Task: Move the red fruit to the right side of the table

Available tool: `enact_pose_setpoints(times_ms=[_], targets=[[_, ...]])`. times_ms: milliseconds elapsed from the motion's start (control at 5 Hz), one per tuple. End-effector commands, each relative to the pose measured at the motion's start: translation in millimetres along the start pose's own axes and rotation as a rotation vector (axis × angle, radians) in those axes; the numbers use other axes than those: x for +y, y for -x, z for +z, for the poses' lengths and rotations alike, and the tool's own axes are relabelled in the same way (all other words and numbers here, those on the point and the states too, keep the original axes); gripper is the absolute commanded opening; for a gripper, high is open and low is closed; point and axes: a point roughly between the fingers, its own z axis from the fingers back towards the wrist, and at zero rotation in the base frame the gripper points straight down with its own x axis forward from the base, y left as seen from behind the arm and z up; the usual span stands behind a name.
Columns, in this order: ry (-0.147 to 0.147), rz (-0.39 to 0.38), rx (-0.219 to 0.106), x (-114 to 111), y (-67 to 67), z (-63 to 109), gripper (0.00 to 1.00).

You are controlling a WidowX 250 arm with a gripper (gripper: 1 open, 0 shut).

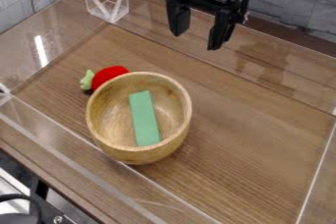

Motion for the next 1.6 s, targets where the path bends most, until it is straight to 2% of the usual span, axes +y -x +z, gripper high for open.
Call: enact_pose_setpoints(times_ms=[0,200,400,800,1000,1200,1400], targets=[[0.002,-0.014,0.033,3,2.6,-7.6,1.00],[0.006,-0.012,0.050,10,5.3,-13.3,1.00],[0.002,-0.049,0.039,30,15.5,-19.8,1.00],[-0.040,-0.130,-0.054,94,45.3,-25.8,1.00],[-0.066,-0.107,-0.091,135,53.9,-29.6,1.00],[-0.070,-0.098,-0.109,163,58.7,-39.9,1.00],[-0.042,-0.088,-0.131,166,51.0,-58.8,1.00]])
